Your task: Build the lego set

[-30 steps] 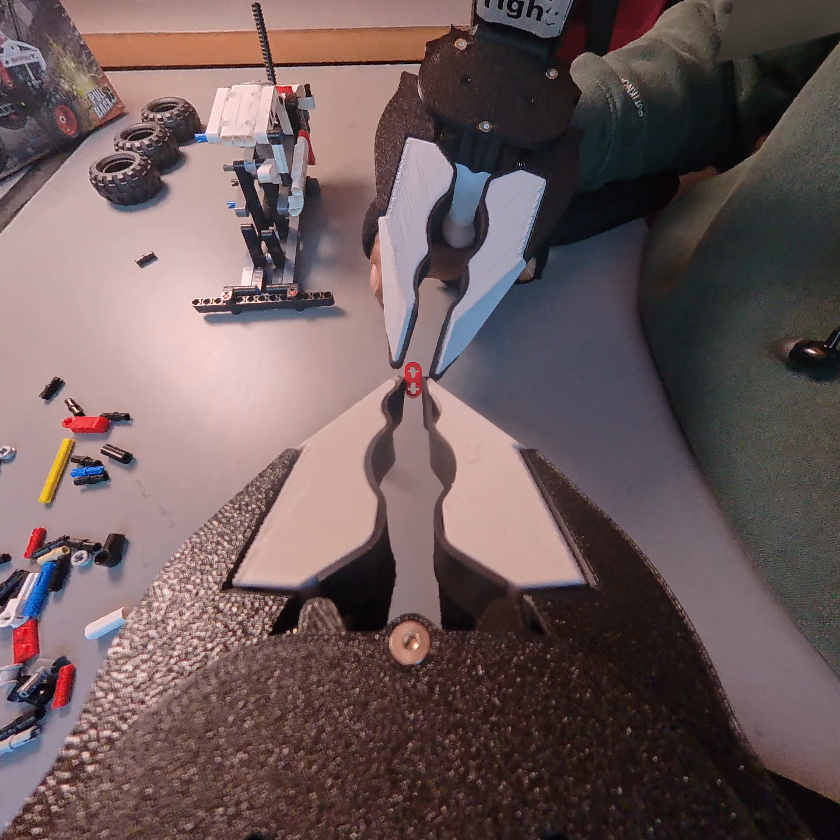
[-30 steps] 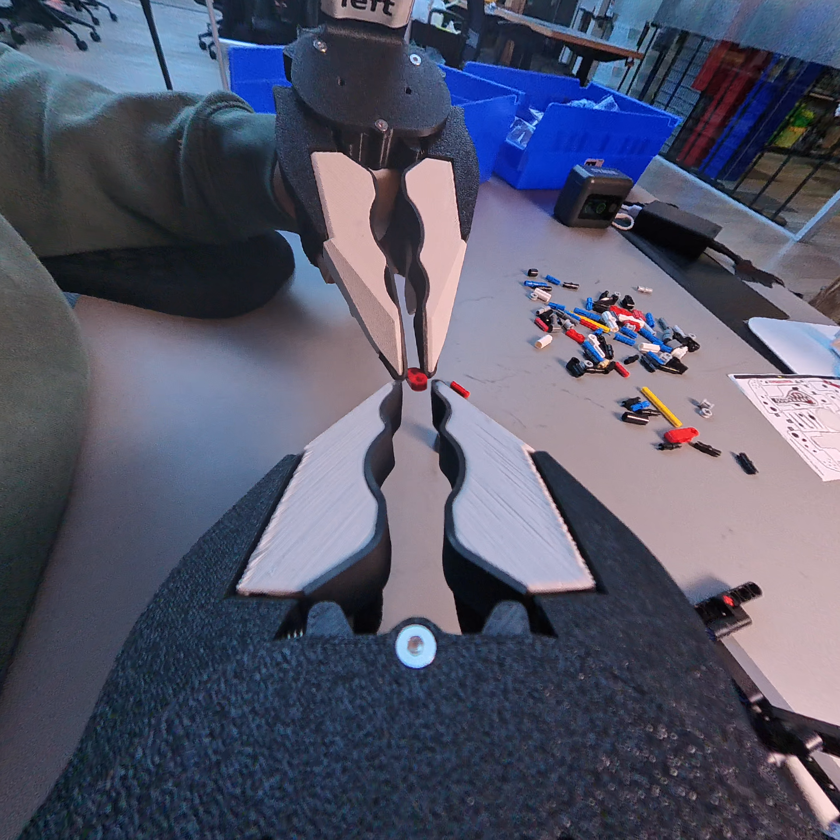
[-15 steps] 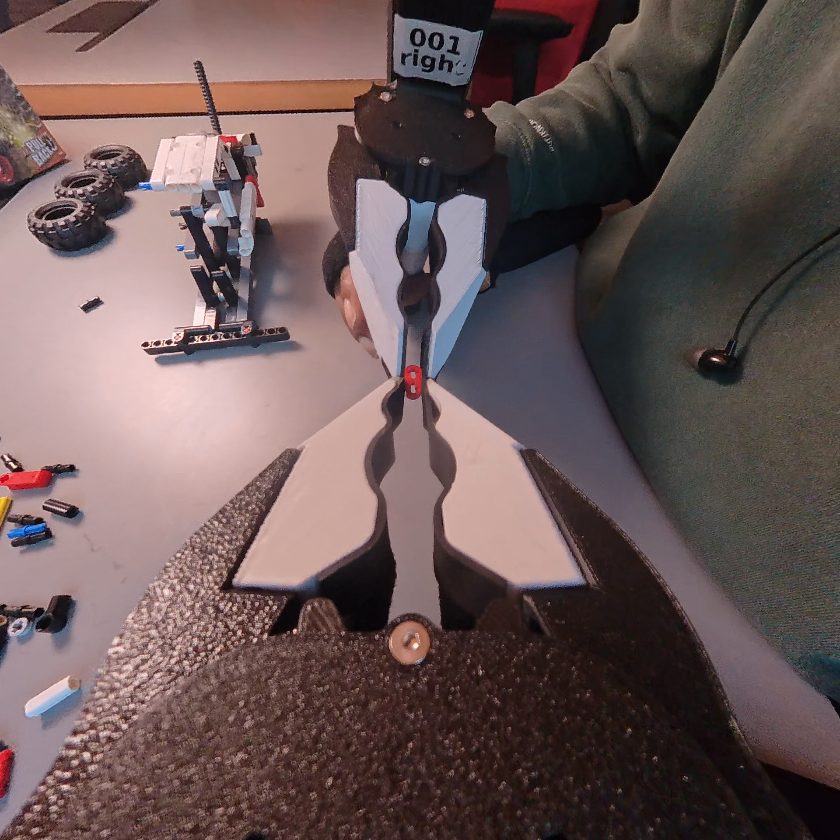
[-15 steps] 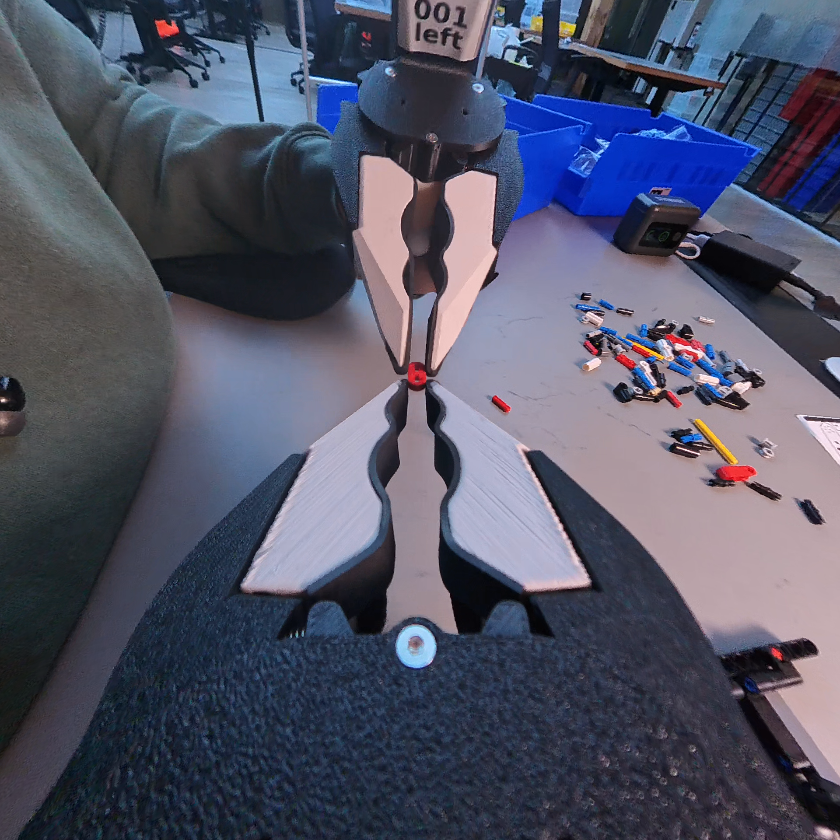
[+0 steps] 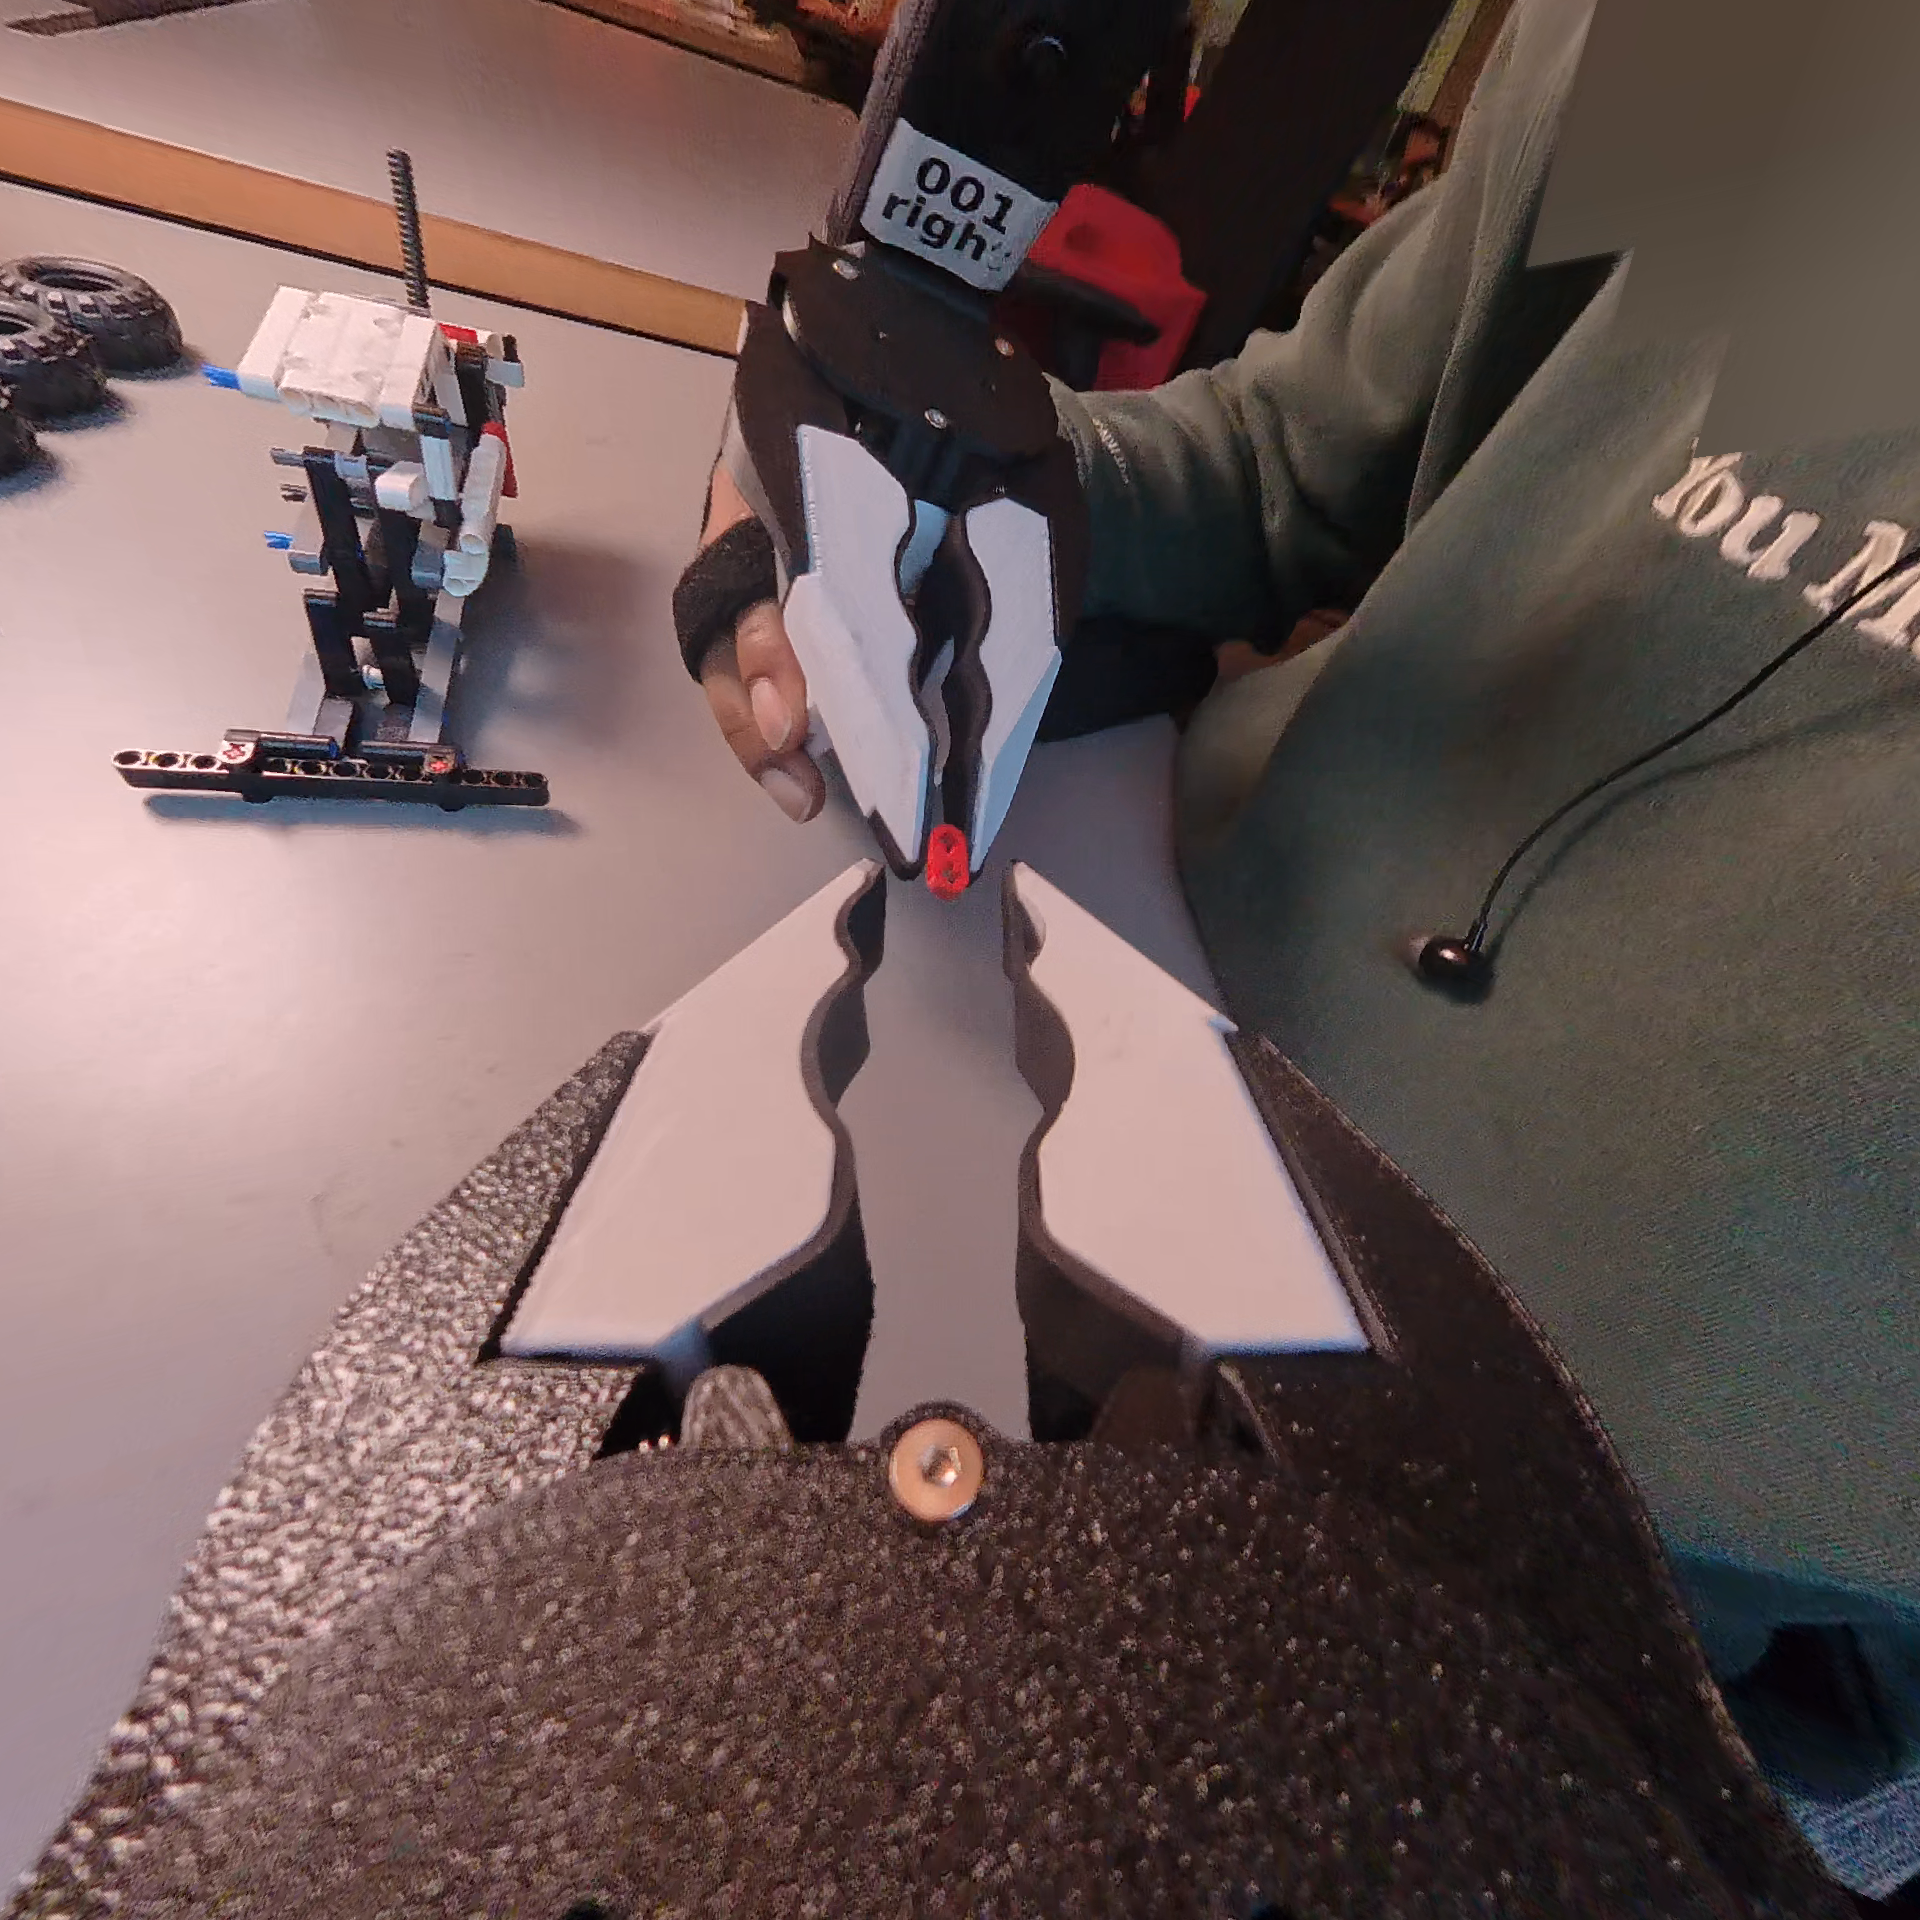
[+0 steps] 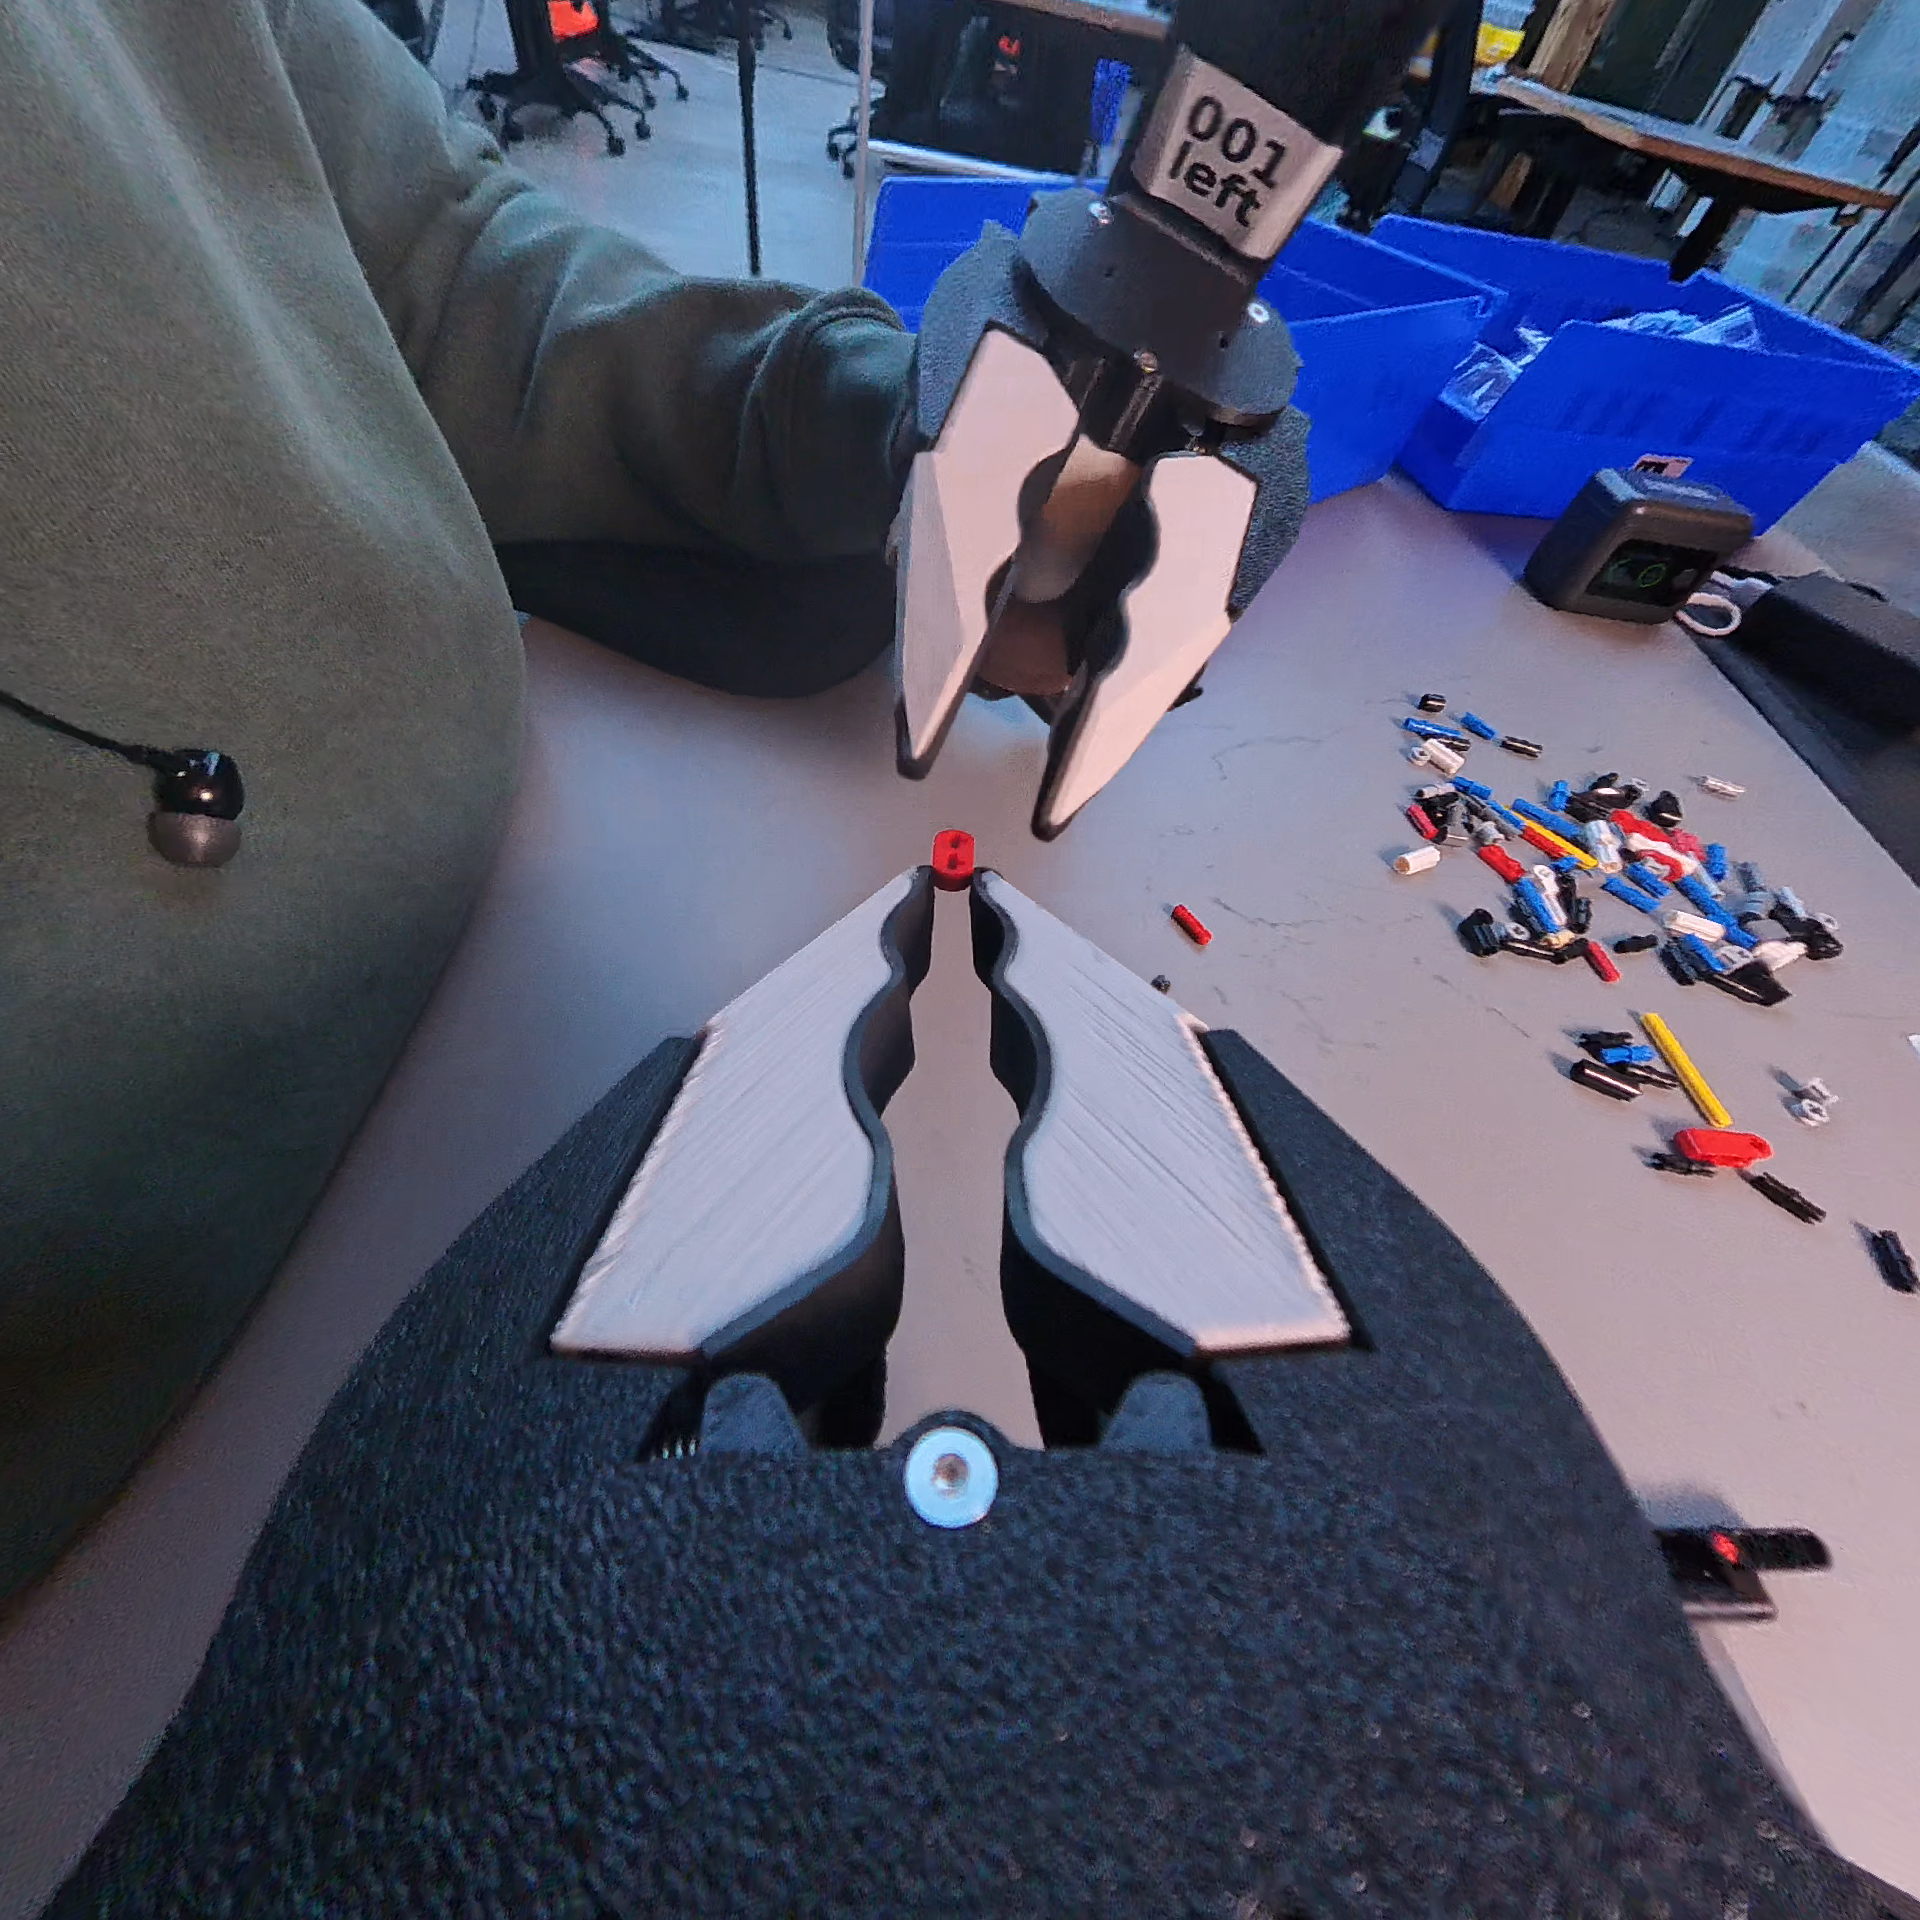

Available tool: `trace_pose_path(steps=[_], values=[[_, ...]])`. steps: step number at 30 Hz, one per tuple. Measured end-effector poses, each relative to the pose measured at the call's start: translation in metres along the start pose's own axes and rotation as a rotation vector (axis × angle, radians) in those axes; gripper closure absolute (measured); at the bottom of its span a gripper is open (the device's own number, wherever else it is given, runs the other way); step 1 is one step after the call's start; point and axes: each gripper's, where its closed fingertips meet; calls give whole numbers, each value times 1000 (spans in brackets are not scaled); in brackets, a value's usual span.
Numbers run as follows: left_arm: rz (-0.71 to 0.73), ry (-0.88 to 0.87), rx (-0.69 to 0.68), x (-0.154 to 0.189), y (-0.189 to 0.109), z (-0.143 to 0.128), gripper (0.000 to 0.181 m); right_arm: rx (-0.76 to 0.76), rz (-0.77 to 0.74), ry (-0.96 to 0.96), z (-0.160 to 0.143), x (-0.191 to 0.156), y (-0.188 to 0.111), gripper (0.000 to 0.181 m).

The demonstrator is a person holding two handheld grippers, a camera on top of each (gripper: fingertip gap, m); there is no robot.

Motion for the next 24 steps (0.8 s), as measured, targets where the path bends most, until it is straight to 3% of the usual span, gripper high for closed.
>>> trace_pose_path(steps=[10, 16, 24], values=[[-176, -515, 270, 6, 3, 34, 164, -165, 315, -111, 31, 0, -4, 175], [-211, -534, 260, 13, 5, 32, 168, -221, 404, -130, 37, 0, 0, 175], [-211, -557, 261, 11, 6, 31, 168, -240, 404, -146, 36, 2, -1, 175]])
Point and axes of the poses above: each gripper's, where its closed fingertips meet, y out along the fingers, z out of its top, x = y × z across the jaws, and after that the axes turned 13 degrees about x, right-handed
